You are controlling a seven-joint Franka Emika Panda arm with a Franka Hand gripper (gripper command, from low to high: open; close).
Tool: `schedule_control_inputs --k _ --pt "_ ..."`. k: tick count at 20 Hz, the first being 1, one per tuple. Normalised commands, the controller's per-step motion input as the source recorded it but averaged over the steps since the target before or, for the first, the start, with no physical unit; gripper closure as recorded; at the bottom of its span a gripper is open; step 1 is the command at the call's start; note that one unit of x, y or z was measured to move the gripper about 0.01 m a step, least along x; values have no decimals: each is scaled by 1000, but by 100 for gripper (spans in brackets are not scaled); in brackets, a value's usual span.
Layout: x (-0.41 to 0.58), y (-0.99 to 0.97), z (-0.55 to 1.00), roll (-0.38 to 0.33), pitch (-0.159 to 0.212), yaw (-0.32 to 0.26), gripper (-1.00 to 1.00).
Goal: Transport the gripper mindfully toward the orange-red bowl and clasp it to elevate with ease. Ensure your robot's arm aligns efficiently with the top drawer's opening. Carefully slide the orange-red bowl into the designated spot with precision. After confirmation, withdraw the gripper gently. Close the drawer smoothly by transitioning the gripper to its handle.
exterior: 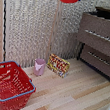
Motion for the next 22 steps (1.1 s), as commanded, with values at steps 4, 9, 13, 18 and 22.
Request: schedule_control_inputs --k 4,9,13,18,22 --pt "264 -659 874 0 149 -153 100" --pt "179 -706 741 0 135 -140 100" --pt "94 -694 533 0 101 -167 100" --pt "-34 -834 240 24 76 -112 100" --pt "-106 -938 59 54 71 -62 100"
